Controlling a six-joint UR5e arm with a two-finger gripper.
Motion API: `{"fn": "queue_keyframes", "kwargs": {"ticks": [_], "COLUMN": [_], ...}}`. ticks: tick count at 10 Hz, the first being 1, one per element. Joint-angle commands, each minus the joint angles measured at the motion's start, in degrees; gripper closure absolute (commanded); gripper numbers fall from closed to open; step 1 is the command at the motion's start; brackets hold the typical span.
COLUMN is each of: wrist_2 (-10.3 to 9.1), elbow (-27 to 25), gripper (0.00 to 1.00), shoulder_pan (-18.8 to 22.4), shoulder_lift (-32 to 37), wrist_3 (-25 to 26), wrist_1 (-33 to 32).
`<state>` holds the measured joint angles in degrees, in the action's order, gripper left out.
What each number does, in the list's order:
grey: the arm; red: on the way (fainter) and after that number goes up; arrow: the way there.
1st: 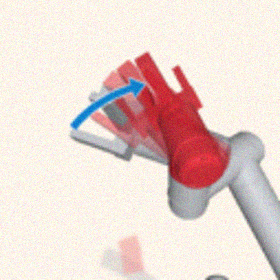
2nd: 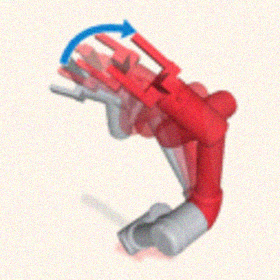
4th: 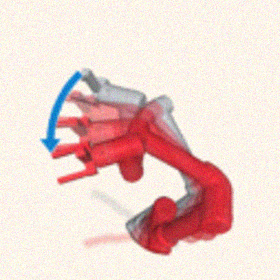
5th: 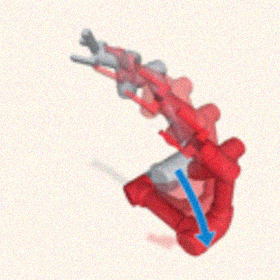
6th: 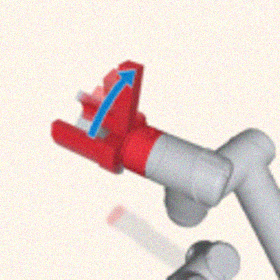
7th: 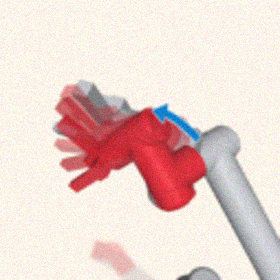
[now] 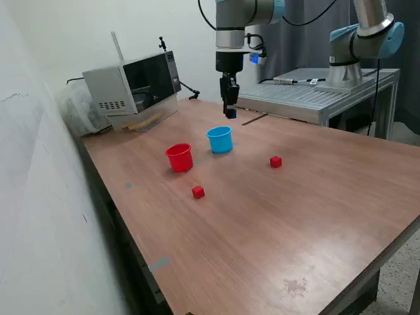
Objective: Place red objects in the red bin, and blue objects in the blue bin.
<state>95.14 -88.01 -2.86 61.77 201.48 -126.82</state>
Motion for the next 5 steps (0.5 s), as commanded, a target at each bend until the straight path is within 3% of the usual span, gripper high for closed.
{"fn": "queue_keyframes", "kwargs": {"ticks": [1, 5], "wrist_2": [0.05, -0.04], "elbow": [-1.90, -6.29], "gripper": [1.00, 1.00], "shoulder_pan": [-7.48, -10.93], "shoulder_lift": [0.19, 0.28], "wrist_3": [-1.35, -1.79], "wrist_1": [-0.01, -0.27]}}
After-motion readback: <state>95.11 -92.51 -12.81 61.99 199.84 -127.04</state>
